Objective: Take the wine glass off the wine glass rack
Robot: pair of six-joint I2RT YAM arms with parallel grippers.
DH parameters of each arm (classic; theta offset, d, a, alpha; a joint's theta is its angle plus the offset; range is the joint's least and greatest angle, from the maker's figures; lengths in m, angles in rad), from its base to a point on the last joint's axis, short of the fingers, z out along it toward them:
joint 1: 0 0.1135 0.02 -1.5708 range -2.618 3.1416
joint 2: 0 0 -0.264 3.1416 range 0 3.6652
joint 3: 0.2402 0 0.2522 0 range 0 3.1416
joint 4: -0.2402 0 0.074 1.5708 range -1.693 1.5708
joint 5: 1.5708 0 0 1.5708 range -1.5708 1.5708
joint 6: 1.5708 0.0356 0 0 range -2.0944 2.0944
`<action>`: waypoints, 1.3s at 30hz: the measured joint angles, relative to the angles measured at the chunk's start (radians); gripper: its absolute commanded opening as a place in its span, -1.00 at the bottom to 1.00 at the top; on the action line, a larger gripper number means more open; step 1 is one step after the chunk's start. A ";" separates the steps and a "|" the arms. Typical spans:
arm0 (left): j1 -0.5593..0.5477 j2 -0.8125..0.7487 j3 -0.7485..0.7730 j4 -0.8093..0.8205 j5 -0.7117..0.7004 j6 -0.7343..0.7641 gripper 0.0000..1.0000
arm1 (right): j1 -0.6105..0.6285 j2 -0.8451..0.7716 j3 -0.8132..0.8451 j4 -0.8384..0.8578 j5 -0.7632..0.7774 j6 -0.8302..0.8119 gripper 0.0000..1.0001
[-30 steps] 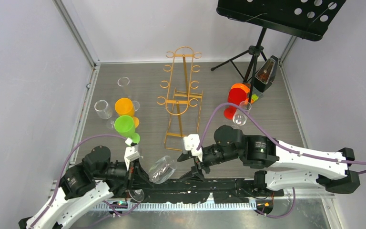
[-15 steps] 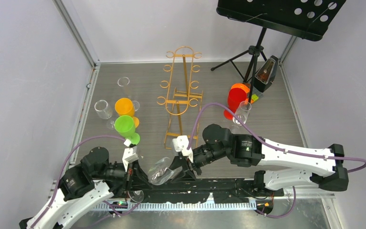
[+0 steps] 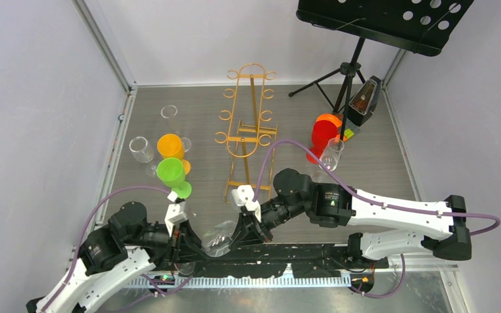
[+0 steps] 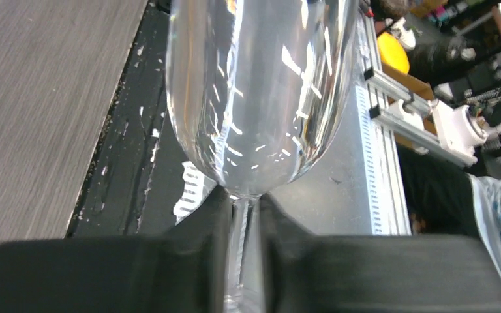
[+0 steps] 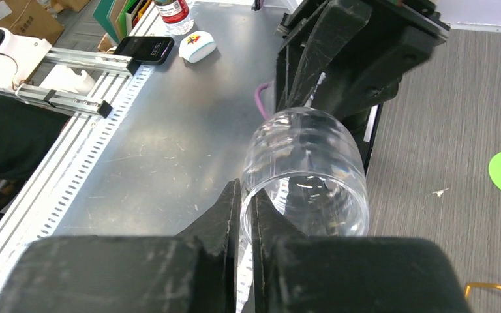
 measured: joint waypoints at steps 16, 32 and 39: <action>0.001 -0.020 0.057 -0.020 -0.253 -0.040 0.99 | 0.000 -0.074 -0.006 -0.122 0.089 0.023 -0.89; 0.001 -0.085 0.097 -0.025 -0.567 -0.049 0.99 | 0.000 -0.285 0.097 -0.675 0.501 0.198 -0.89; 0.001 -0.092 0.097 -0.025 -0.585 -0.047 0.99 | -0.016 -0.249 0.206 -0.940 0.725 0.345 -0.89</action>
